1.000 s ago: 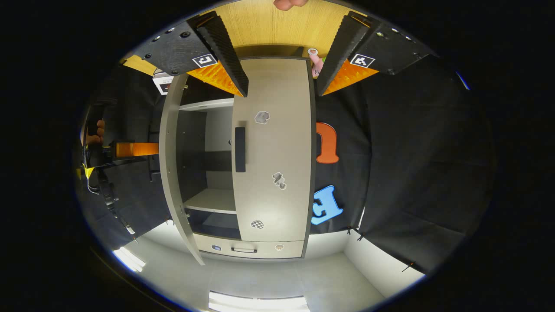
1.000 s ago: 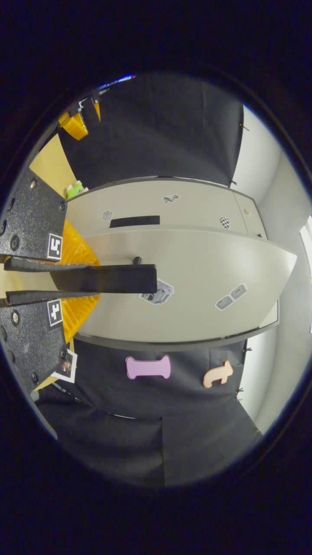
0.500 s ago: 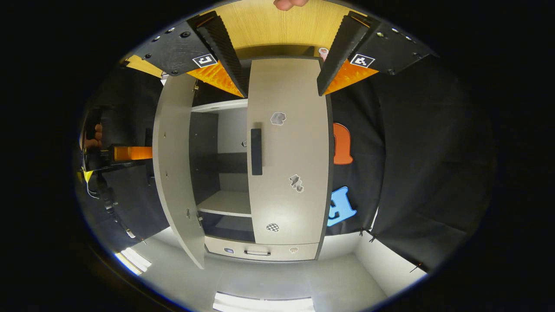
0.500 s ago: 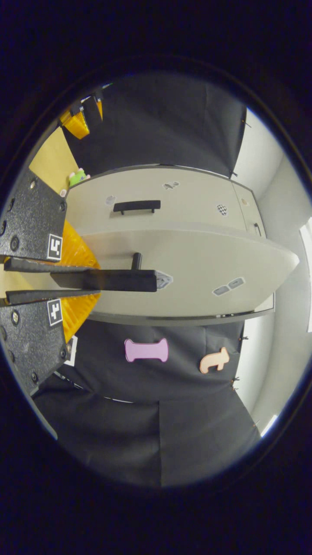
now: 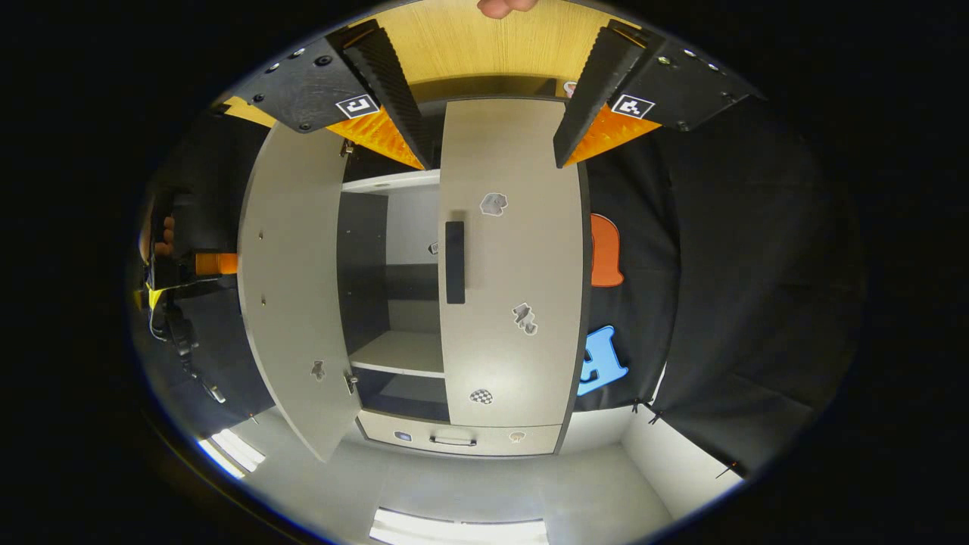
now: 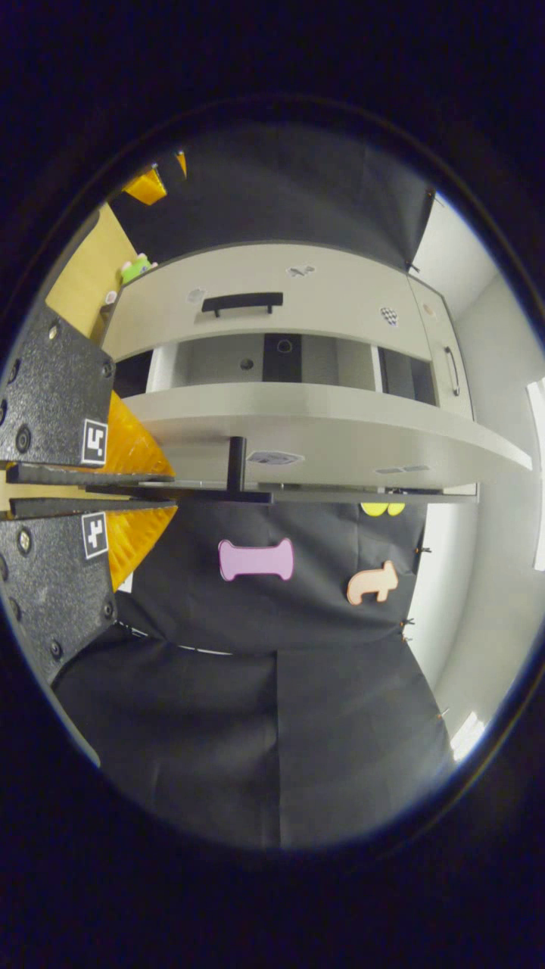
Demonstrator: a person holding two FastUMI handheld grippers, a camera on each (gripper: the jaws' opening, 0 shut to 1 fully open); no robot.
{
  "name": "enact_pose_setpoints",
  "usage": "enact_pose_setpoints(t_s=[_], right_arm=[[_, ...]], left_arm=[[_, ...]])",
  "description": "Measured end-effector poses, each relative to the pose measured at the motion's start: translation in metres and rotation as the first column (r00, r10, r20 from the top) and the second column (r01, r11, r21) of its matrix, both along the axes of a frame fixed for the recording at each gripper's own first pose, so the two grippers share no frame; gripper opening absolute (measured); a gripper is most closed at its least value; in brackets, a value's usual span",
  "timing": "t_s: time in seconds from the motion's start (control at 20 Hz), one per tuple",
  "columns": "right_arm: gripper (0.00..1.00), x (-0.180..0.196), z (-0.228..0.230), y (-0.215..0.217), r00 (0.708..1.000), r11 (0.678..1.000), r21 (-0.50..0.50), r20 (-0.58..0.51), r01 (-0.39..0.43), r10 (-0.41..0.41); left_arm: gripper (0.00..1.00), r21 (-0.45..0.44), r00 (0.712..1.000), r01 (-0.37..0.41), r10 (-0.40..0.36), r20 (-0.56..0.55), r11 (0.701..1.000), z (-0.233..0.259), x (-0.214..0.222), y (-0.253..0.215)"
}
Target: Open the right door of the double-door shoe cabinet with the right hand, and open the left door with the left hand.
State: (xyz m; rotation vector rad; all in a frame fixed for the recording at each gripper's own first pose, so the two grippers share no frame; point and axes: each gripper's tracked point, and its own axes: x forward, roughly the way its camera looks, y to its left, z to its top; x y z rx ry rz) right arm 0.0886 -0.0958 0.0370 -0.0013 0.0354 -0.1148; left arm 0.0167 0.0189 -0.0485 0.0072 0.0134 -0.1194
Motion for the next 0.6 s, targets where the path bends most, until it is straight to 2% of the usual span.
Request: enact_pose_setpoints(t_s=[0.1, 0.2, 0.4, 0.5, 0.6], right_arm=[[0.04, -0.001, -0.001, -0.017, 1.000, 1.000, 0.028, 0.002, 0.000, 0.000], [0.04, 0.000, -0.002, -0.018, 0.999, 0.996, 0.084, 0.009, -0.035, 0.034], [0.04, -0.006, -0.003, -0.018, 1.000, 0.998, 0.055, -0.001, -0.010, 0.010], [0.04, -0.022, 0.000, -0.018, 0.999, 0.999, 0.034, 0.033, 0.022, -0.024], [0.04, -0.043, -0.005, -0.004, 0.999, 1.000, 0.017, 0.045, 0.017, -0.017]], left_arm=[[0.95, -0.001, 1.000, -0.002, 0.002, 0.011, 1.000, 0.000, 0.000, 0.002], [0.95, 0.000, 1.000, -0.011, 0.011, 0.016, 1.000, 0.001, 0.001, 0.002], [0.95, 0.011, 0.999, -0.039, 0.039, -0.002, 0.999, -0.002, 0.001, 0.005], [0.95, 0.027, 0.997, -0.073, 0.073, 0.002, 0.997, -0.001, 0.001, 0.011], [0.95, 0.030, 0.995, -0.098, 0.098, -0.005, 0.995, -0.006, 0.000, 0.023]])
